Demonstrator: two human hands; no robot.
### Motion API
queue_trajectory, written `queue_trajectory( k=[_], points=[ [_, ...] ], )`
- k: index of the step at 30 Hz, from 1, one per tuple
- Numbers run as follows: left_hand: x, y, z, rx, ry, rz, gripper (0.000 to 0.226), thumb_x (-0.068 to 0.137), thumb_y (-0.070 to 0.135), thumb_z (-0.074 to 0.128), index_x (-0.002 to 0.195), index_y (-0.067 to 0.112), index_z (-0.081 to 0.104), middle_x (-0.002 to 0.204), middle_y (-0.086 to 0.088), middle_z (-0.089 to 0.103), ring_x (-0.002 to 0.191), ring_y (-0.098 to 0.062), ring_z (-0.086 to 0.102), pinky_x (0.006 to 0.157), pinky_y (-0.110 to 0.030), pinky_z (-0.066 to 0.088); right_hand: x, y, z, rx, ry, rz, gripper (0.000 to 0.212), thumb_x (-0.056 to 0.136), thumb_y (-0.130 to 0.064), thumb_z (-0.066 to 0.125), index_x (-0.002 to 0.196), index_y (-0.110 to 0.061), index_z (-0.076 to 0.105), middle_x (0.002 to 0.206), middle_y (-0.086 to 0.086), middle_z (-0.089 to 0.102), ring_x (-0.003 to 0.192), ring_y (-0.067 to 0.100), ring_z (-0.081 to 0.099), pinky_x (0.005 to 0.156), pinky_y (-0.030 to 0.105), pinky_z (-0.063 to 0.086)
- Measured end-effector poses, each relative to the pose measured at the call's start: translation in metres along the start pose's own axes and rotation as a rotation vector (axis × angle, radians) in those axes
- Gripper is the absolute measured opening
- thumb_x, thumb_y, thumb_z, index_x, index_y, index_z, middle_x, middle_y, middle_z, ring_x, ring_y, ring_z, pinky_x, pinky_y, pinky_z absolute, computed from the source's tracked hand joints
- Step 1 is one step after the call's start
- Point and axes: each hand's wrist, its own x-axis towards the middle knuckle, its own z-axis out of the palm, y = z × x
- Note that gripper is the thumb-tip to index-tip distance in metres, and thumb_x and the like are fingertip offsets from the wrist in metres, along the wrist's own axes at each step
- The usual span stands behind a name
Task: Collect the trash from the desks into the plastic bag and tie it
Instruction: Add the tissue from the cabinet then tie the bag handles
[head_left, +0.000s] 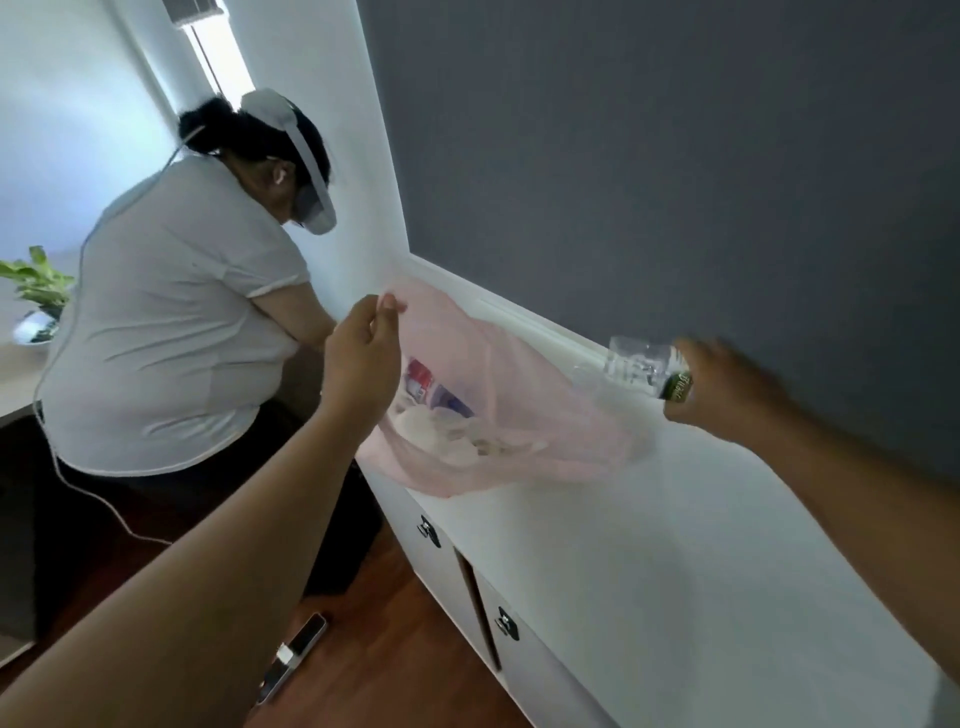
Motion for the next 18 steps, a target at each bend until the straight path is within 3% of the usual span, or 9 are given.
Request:
queue_trajectory(
  k=[2,4,10,13,15,17,18],
  points=[
    [-0.005,0.004,0.005,0.044,-0.019,0.013,0.039,0.103,0.044,0.036,0.113,0.022,0.067,0.100,0.009,0.063,0.092,-0.010,0.058,0.078,-0.021,0.040,0.001,-0.023,-0.023,0.230,0.006,-0.105,0.071,0.055,-0.050,0.070,0.118,-0.034,0.041,0.118,0.005,0.049,0.098,0.032,0.058,0.081,0.043,0.053],
    [-0.007,0.008,0.010,0.049,-0.027,-0.006,0.041,0.103,0.043,0.036,0.116,0.019,0.066,0.102,0.008,0.063,0.091,-0.011,0.058,0.080,-0.024,0.040,-0.006,-0.056,-0.035,0.336,-0.027,-0.246,0.074,0.050,-0.061,0.065,0.117,-0.041,0.039,0.117,-0.002,0.051,0.093,0.024,0.060,0.081,0.039,0.053],
    [0.005,0.004,-0.001,0.018,-0.002,-0.013,0.036,0.099,0.049,0.037,0.098,0.027,0.066,0.083,0.017,0.062,0.079,-0.001,0.057,0.068,-0.022,0.039,-0.018,-0.154,-0.022,0.229,-0.289,-0.409,0.069,0.058,-0.060,0.073,0.116,-0.038,0.043,0.104,-0.004,0.057,0.082,0.019,0.061,0.069,0.033,0.054],
    [0.007,-0.004,-0.010,0.009,0.018,-0.017,0.039,0.094,0.055,0.036,0.097,0.031,0.066,0.085,0.018,0.065,0.082,0.000,0.060,0.068,-0.020,0.040,-0.012,-0.201,-0.008,0.314,-0.337,-0.332,0.078,0.065,-0.061,0.076,0.126,-0.025,0.043,0.115,0.001,0.058,0.090,0.022,0.062,0.073,0.035,0.057],
    [0.005,-0.010,-0.019,0.022,0.032,-0.024,0.042,0.091,0.059,0.033,0.098,0.034,0.067,0.089,0.021,0.066,0.089,0.003,0.061,0.070,-0.018,0.040,-0.009,-0.227,0.000,0.524,-0.372,-0.270,0.085,0.070,-0.052,0.078,0.137,-0.020,0.038,0.129,0.004,0.052,0.100,0.025,0.062,0.079,0.036,0.057],
    [0.003,-0.015,-0.027,0.029,0.022,-0.040,0.046,0.090,0.062,0.031,0.101,0.036,0.067,0.093,0.022,0.067,0.092,0.003,0.061,0.075,-0.020,0.043,-0.011,-0.239,0.005,0.615,-0.384,-0.307,0.081,0.076,-0.046,0.076,0.143,-0.020,0.036,0.142,0.005,0.046,0.118,0.027,0.054,0.097,0.034,0.046],
    [0.003,-0.017,-0.030,0.024,0.014,-0.048,0.046,0.090,0.062,0.031,0.101,0.035,0.067,0.094,0.020,0.068,0.093,0.001,0.062,0.077,-0.022,0.045,-0.012,-0.239,0.008,0.613,-0.388,-0.325,0.074,0.079,-0.043,0.075,0.140,-0.020,0.041,0.141,0.005,0.048,0.120,0.027,0.053,0.097,0.031,0.042]
  ],
)
